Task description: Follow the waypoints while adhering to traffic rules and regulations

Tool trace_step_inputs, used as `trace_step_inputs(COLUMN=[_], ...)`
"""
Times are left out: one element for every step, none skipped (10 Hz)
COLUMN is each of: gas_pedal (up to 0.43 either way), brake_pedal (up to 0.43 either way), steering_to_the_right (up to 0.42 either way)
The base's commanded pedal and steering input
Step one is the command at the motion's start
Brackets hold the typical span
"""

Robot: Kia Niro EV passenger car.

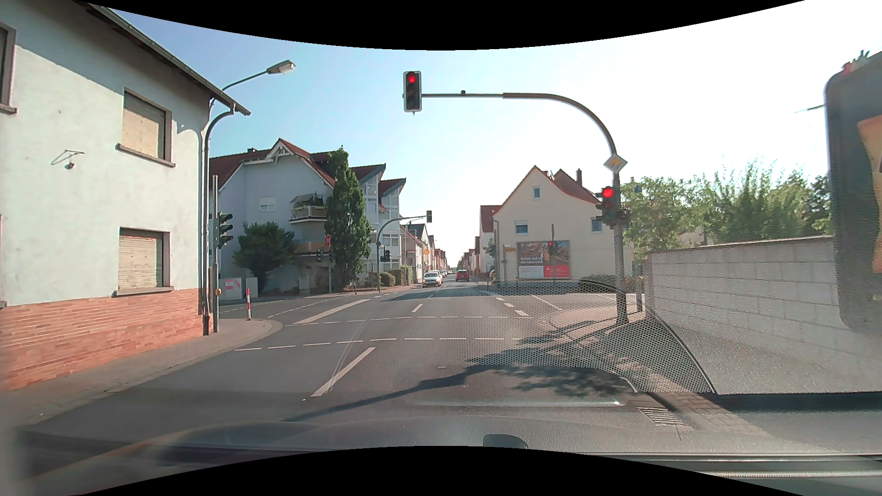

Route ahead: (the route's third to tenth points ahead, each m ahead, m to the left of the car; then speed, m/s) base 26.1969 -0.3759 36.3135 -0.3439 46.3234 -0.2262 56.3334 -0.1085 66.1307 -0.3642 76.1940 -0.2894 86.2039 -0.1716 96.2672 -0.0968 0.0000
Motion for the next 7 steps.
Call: trace_step_inputs(gas_pedal=[0.0,0.0,0.0,0.0,0.0,0.0,0.0], brake_pedal=[0.25,0.25,0.25,0.25,0.25,0.25,0.25], steering_to_the_right=[-0.018,-0.018,-0.018,-0.018,-0.018,-0.018,-0.018])
